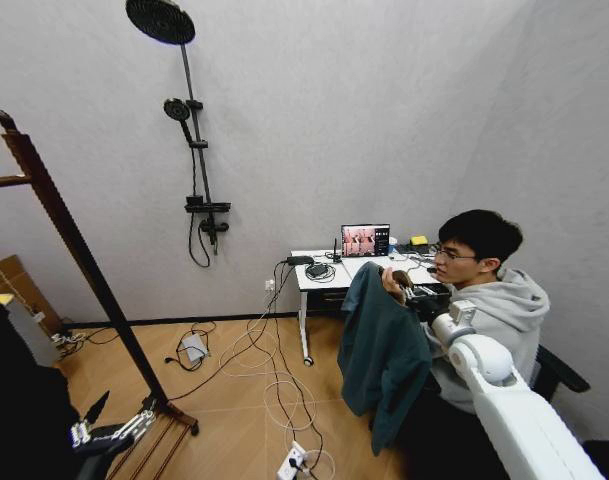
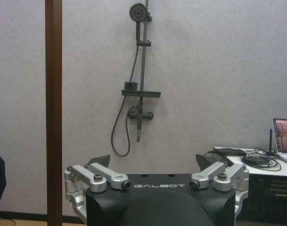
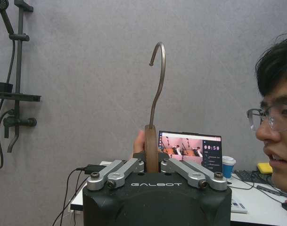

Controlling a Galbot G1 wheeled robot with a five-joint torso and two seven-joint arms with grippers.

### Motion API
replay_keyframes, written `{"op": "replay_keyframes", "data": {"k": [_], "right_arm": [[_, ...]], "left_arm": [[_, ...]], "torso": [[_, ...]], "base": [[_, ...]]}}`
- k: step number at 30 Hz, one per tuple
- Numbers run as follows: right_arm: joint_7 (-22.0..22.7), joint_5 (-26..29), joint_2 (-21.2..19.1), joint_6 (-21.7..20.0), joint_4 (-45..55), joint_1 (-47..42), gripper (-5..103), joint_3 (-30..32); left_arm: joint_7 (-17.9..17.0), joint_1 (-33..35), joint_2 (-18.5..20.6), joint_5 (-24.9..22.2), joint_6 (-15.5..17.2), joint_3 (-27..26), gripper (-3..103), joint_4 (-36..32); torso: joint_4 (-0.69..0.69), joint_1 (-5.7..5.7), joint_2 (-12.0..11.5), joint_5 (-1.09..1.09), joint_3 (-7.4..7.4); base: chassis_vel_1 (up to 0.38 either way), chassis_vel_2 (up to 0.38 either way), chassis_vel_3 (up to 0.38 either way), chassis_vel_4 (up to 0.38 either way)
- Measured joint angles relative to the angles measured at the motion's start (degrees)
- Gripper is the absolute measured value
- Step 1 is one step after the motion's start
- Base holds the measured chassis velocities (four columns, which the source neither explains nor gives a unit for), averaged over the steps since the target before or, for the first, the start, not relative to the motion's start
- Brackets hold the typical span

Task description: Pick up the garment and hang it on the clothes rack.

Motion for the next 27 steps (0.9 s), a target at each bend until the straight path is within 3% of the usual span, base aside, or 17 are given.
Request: {"op": "replay_keyframes", "data": {"k": [19, 23, 27], "right_arm": [[1.2, -0.7, 0.5, 0.6, 6.4, -2.4, 9, 0.1], [2.2, -0.9, 1.2, 0.2, 11.1, -3.1, 9, -2.1], [3.0, 2.5, 0.3, -1.4, 18.2, -4.1, 9, -6.2]], "left_arm": [[0.0, 0.0, 0.0, 0.0, 0.0, 0.0, 100, 0.0], [0.0, 0.0, 0.0, 0.0, 0.0, 0.0, 100, 0.0], [0.0, 0.0, 0.0, 0.0, 0.0, 0.0, 100, 0.0]], "torso": [[-0.01, 0.00, 0.0, -0.01, 0.00], [-0.01, 0.00, 0.0, -0.01, 0.00], [0.01, 0.00, 0.0, -0.02, 0.00]], "base": [[0.000, 0.000, 0.000, 0.000], [0.000, 0.000, 0.000, 0.000], [0.000, 0.000, 0.000, 0.000]]}}
